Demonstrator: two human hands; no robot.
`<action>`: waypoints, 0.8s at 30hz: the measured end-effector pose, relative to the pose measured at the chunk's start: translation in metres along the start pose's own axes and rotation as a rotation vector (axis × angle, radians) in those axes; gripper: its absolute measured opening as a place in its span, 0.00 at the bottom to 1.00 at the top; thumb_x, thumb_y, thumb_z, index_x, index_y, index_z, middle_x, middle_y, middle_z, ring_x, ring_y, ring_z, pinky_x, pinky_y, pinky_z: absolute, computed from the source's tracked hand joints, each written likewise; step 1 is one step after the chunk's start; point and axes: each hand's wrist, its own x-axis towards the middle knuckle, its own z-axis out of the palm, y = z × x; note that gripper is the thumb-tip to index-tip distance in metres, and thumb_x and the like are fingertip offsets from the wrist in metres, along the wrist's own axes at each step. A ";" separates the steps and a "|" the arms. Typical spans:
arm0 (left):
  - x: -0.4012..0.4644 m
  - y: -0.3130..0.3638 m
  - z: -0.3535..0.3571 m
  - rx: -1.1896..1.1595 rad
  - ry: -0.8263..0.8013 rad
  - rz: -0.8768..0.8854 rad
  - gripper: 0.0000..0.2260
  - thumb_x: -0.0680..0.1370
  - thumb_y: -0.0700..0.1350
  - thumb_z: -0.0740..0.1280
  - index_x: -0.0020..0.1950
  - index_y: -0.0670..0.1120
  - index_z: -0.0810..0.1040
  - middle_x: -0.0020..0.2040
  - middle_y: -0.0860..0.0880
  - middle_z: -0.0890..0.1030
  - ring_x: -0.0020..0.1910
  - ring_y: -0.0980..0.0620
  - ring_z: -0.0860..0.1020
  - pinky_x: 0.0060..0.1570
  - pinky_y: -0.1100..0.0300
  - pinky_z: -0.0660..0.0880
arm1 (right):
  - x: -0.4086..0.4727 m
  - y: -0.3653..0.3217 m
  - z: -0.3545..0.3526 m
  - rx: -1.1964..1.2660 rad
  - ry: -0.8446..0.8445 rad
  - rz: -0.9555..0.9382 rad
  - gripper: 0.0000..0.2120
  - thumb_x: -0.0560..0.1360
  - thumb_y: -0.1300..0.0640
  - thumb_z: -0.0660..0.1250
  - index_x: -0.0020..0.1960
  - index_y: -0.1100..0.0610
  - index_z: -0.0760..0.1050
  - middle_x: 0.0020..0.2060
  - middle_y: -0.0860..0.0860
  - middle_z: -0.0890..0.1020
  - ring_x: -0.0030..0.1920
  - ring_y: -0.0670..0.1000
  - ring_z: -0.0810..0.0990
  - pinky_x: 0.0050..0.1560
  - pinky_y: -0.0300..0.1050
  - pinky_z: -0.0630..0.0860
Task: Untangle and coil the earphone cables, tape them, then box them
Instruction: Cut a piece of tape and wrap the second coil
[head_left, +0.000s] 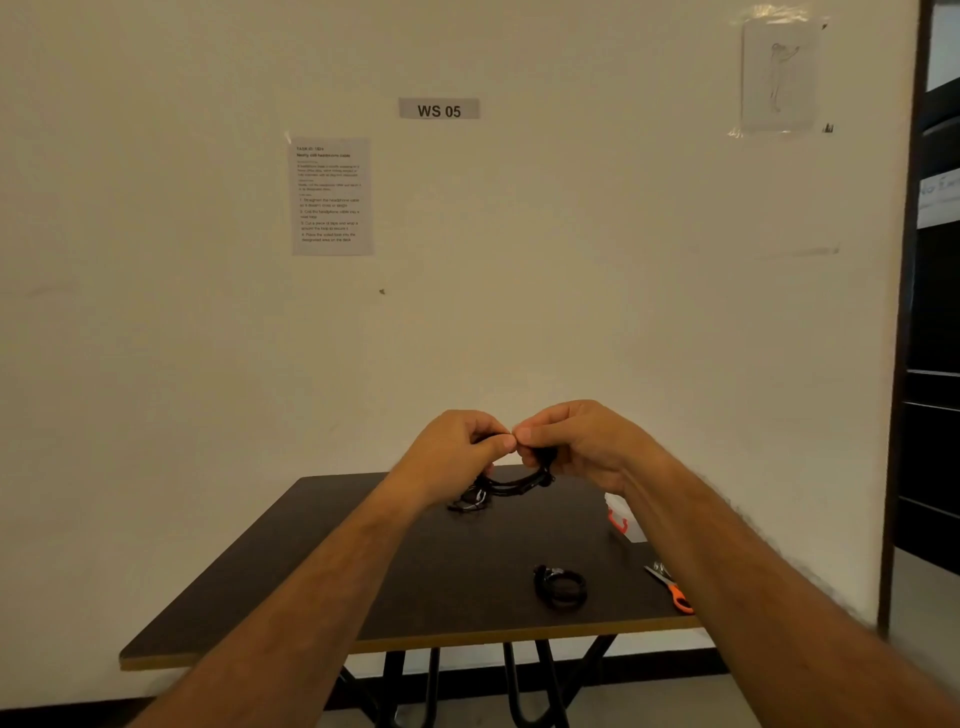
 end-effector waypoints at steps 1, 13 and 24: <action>0.000 -0.002 0.001 0.021 -0.003 0.006 0.06 0.80 0.49 0.67 0.49 0.50 0.83 0.43 0.48 0.84 0.38 0.56 0.79 0.46 0.57 0.78 | 0.001 0.001 0.000 -0.002 -0.007 0.005 0.02 0.73 0.65 0.72 0.45 0.64 0.83 0.33 0.55 0.83 0.35 0.50 0.81 0.40 0.42 0.77; 0.006 -0.018 0.014 -0.187 -0.045 -0.188 0.09 0.82 0.46 0.63 0.46 0.47 0.80 0.34 0.49 0.76 0.37 0.51 0.75 0.40 0.57 0.73 | 0.007 0.015 0.000 -0.207 0.047 -0.085 0.08 0.77 0.53 0.69 0.51 0.56 0.84 0.45 0.52 0.87 0.49 0.55 0.85 0.55 0.53 0.79; 0.009 -0.065 0.040 -0.216 -0.071 -0.347 0.11 0.82 0.47 0.63 0.48 0.43 0.81 0.35 0.48 0.78 0.34 0.53 0.76 0.31 0.63 0.73 | 0.033 0.068 0.011 -0.382 0.103 -0.075 0.01 0.72 0.61 0.74 0.43 0.56 0.84 0.39 0.56 0.85 0.40 0.50 0.80 0.40 0.45 0.75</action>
